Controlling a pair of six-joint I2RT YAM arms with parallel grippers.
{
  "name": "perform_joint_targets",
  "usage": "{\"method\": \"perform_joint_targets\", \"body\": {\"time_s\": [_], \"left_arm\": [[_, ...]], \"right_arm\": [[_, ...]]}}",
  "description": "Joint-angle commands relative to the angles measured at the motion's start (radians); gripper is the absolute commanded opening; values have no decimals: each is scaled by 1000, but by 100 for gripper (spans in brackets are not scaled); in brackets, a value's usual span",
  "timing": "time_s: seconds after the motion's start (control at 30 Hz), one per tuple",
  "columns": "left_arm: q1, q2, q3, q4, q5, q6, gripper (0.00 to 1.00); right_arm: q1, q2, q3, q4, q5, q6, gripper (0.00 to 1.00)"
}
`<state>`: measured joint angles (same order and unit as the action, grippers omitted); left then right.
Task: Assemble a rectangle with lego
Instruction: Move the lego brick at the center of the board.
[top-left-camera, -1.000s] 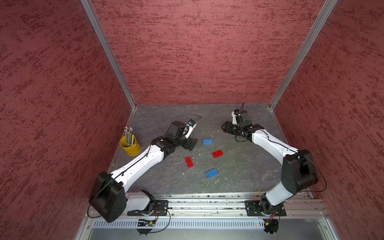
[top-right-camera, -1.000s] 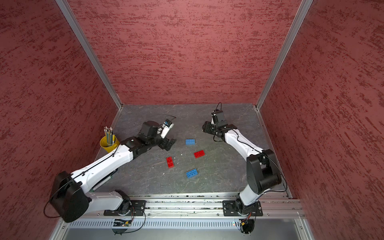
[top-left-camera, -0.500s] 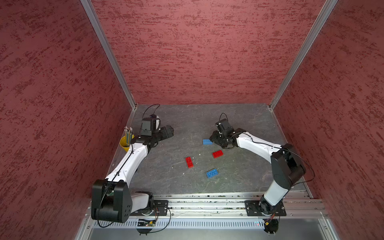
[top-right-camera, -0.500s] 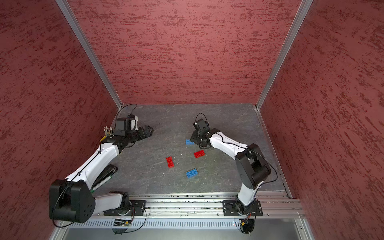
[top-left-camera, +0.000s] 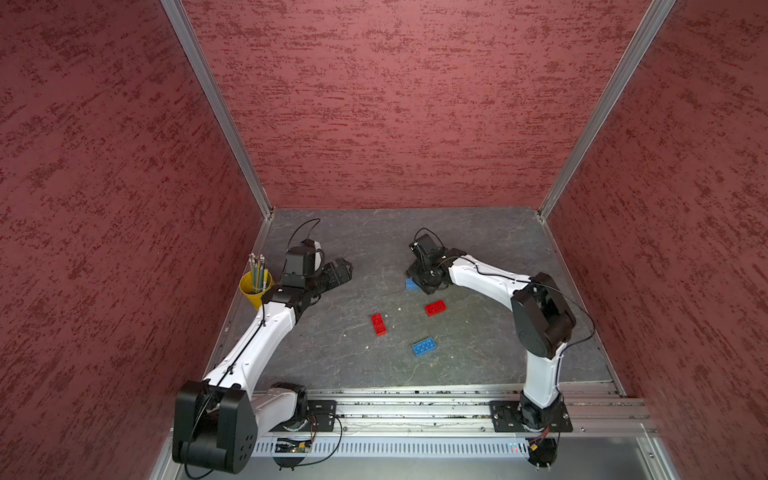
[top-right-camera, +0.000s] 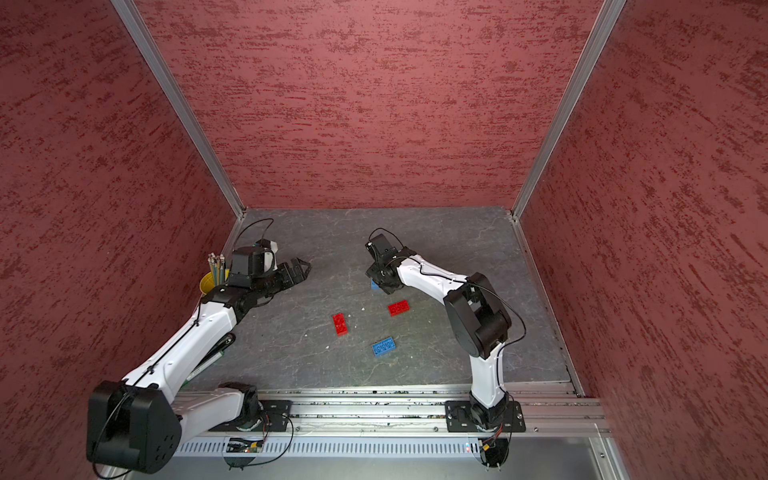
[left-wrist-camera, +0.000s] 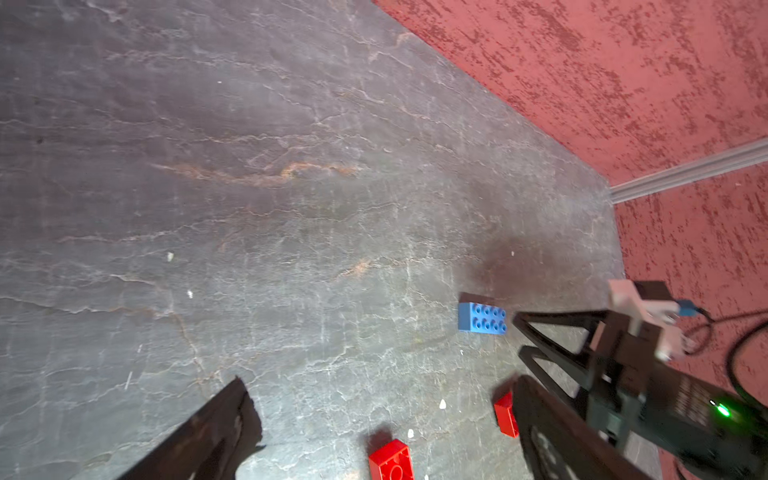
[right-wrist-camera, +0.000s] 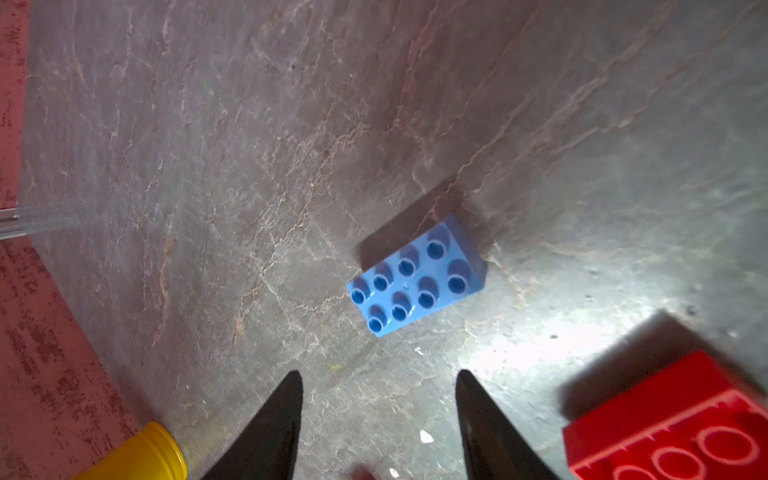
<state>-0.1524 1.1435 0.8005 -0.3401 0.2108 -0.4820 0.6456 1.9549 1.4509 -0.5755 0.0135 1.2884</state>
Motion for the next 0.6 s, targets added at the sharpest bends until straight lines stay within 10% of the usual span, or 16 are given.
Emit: {"method": "perform_joint_targets", "body": {"time_s": [0.0,0.57], "left_arm": [[-20,-28,10,2,-38,20,100],[-72,-41,19,-15,-64,39,100]], "right_arm": [[6,33,41,-55,31,83,58],[-1,204,204,-116,68,101,61]]}}
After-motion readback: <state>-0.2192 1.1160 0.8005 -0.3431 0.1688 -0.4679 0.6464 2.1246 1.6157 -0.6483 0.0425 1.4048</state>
